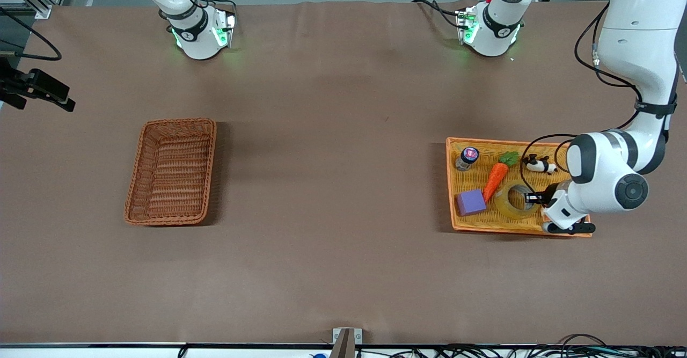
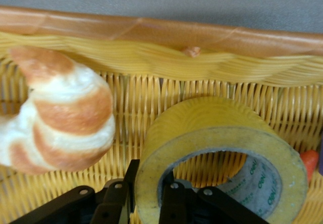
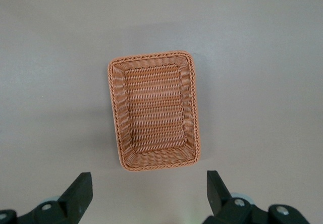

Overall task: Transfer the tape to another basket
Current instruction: 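Lift the tape roll with the left gripper out of the basket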

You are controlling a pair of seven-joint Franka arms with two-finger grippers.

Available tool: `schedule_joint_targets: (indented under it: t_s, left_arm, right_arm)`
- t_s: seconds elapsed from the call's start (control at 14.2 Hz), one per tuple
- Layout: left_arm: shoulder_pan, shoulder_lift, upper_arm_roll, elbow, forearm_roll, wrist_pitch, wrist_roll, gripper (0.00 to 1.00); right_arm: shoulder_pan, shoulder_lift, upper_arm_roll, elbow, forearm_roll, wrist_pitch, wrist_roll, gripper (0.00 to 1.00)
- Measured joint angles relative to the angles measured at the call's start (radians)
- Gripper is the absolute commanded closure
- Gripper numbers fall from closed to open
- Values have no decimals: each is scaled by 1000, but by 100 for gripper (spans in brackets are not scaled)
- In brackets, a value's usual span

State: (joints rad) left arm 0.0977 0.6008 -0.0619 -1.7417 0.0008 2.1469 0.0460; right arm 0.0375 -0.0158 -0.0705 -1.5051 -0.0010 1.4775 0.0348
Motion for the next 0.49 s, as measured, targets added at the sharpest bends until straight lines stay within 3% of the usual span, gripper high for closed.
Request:
schedule_joint_targets:
  t_s: [0.28, 0.49]
  left_arm:
    - [0, -140, -18, 21, 0, -89, -7, 89]
    - [-13, -215, -126, 13, 0, -124, -141, 89]
  right_arm:
    - [0, 0, 0, 0, 0, 0, 0, 0]
    - [0, 0, 0, 0, 0, 0, 0, 0]
